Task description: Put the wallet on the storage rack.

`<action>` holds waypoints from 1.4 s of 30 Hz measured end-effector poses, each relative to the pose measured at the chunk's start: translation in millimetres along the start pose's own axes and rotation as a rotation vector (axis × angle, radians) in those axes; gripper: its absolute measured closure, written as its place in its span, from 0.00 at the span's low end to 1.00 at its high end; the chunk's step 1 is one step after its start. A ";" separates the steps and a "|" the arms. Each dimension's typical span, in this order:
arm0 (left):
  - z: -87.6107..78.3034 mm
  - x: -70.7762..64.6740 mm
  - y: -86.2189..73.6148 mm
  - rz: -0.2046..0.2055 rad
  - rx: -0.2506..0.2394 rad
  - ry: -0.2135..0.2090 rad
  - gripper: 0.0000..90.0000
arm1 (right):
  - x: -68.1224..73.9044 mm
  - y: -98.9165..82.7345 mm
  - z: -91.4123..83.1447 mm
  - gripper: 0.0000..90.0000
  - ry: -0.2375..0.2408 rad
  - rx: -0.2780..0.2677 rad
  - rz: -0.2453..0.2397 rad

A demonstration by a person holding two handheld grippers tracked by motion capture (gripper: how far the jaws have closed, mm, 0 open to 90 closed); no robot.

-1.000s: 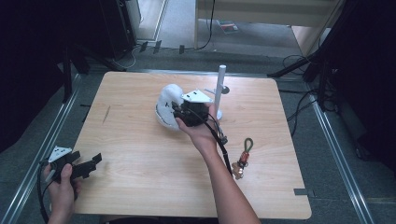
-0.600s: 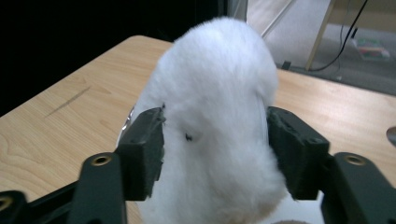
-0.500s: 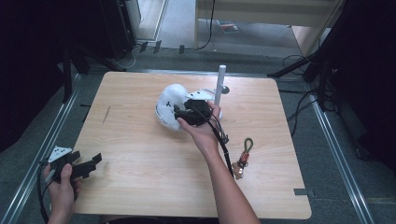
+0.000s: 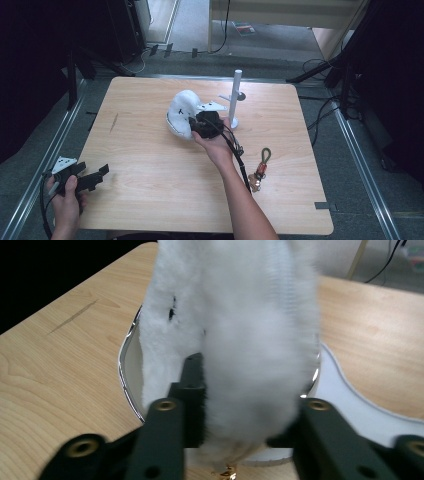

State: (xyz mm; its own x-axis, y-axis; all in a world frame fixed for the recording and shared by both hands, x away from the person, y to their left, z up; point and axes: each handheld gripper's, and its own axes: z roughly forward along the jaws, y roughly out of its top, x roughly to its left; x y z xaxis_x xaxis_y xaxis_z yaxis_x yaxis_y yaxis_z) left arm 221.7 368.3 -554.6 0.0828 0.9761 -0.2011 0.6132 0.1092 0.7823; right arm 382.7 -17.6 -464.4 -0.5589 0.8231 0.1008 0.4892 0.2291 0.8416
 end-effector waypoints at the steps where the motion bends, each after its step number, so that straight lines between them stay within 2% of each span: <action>1: 0.0 0.0 0.0 0.000 0.000 0.000 0.10 | 0.6 0.7 -1.2 0.84 -0.006 -0.009 -0.018; 6: -0.1 0.0 -0.1 -0.001 -0.001 0.000 0.10 | 6.0 4.6 -2.5 0.86 -0.094 -0.050 -0.135; 8: 0.0 0.1 -0.2 -0.003 -0.004 -0.002 0.10 | 8.1 3.7 0.3 0.86 -0.143 -0.060 -0.200; 10: 0.0 0.4 -0.2 -0.002 -0.006 -0.001 0.10 | 10.5 0.4 5.1 0.86 -0.168 -0.051 -0.253; 13: 0.0 0.1 -0.3 -0.003 -0.006 -0.001 0.10 | 14.5 -4.8 12.3 0.86 -0.184 -0.022 -0.285; 15: -0.1 0.3 -0.3 -0.003 -0.006 -0.002 0.10 | 14.6 -8.6 17.0 0.85 -0.173 -0.004 -0.276; 19: 0.0 0.4 -0.3 -0.005 -0.007 -0.003 0.10 | 8.5 -13.4 22.7 0.82 -0.141 0.027 -0.217; 20: 0.0 0.4 -0.3 -0.004 -0.007 -0.004 0.10 | 7.6 -13.9 22.5 0.79 -0.129 0.028 -0.205; 23: 0.0 0.5 -0.3 -0.006 -0.007 -0.004 0.10 | 4.0 -12.2 18.8 0.58 -0.076 0.015 -0.166; 25: -0.1 0.7 -0.2 -0.005 -0.005 -0.005 0.10 | 1.6 -9.7 13.0 0.50 -0.060 -0.018 -0.137; 26: 0.0 0.7 -0.2 -0.005 -0.005 -0.005 0.10 | -0.2 -7.4 9.0 0.49 -0.050 -0.039 -0.119; 28: 0.1 0.5 -0.2 -0.004 -0.004 -0.004 0.10 | -2.3 -4.3 3.5 0.55 -0.028 -0.070 -0.093; 30: 0.2 0.3 -0.2 -0.003 -0.003 -0.003 0.10 | -3.7 -1.9 -0.8 0.69 -0.005 -0.097 -0.080; 33: 0.1 0.3 -0.2 -0.003 -0.004 -0.002 0.10 | -3.5 -2.3 -0.4 0.82 -0.006 -0.085 -0.071; 36: 0.0 0.2 -0.2 -0.003 -0.004 -0.002 0.10 | -4.2 -5.9 3.5 0.85 -0.009 -0.067 -0.073; 42: 0.0 0.3 -0.1 -0.001 -0.001 -0.002 0.10 | -6.4 -8.1 7.7 0.85 -0.025 -0.048 -0.084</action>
State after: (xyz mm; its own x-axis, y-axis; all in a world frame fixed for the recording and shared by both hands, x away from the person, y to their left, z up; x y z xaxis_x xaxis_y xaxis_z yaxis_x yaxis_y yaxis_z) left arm 221.7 368.6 -554.7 0.0842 0.9755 -0.2033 0.6122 0.1103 0.7830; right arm 387.5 -20.7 -475.9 -0.5790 0.8151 0.0162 0.4085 0.2728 0.8710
